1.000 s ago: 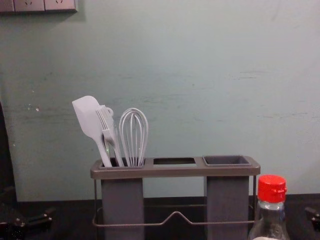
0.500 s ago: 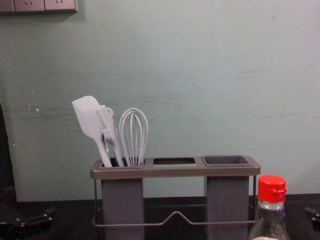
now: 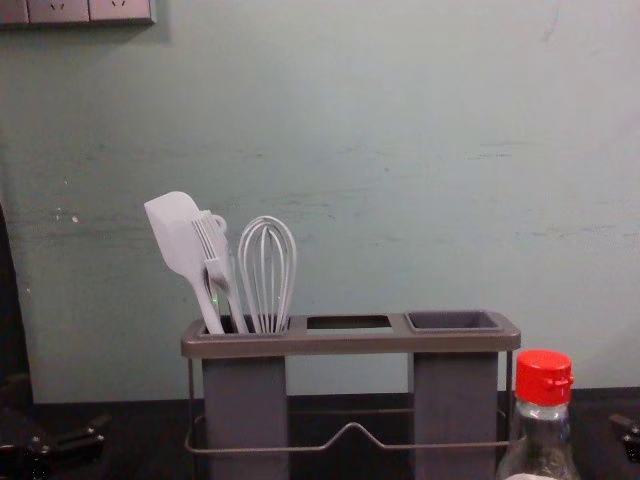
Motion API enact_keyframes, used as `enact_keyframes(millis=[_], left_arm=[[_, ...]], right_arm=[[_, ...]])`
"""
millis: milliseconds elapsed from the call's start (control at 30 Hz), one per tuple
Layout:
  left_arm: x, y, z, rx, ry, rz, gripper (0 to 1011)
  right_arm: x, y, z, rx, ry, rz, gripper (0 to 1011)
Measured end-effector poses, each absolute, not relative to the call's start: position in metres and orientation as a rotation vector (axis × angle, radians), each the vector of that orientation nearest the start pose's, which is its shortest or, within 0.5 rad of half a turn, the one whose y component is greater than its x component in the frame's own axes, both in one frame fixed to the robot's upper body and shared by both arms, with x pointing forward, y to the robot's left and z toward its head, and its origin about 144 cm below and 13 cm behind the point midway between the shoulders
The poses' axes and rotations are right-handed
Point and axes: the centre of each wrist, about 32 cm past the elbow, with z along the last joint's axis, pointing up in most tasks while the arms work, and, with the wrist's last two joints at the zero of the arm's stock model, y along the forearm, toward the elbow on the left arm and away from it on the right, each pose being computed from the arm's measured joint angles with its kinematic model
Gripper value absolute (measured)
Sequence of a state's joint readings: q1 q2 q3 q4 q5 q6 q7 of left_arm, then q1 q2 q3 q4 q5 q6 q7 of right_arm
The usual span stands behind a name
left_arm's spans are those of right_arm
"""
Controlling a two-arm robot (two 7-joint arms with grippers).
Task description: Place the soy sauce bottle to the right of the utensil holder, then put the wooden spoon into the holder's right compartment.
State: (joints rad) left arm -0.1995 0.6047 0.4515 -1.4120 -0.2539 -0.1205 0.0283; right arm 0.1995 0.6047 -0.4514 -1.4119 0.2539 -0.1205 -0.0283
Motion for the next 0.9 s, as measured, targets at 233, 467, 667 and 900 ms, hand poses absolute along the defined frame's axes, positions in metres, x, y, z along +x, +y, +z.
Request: enact_keyframes(millis=[233,467,667,900], left_arm=[[0.4886,0.3096,1.1398,0.304,-0.285,1.248,1011],[0.4886,0.3097,1.1398,0.304,-0.285,1.248,1012],[0.4886,0.3097,1.1398,0.305,-0.285,1.248,1011],[0.4886,0.3097,1.1398,0.304,-0.285,1.248,1011]], right_arm=[[0.4886,-0.3097,1.1398,-0.305,-0.285,-1.248,1003],[0.4886,-0.3097,1.1398,-0.305,-0.285,-1.248,1003],[0.4886,-0.3097,1.1398,-0.305,-0.285,-1.248,1003],[0.4886,-0.3097,1.1398,-0.304,-0.285,-1.248,1003]])
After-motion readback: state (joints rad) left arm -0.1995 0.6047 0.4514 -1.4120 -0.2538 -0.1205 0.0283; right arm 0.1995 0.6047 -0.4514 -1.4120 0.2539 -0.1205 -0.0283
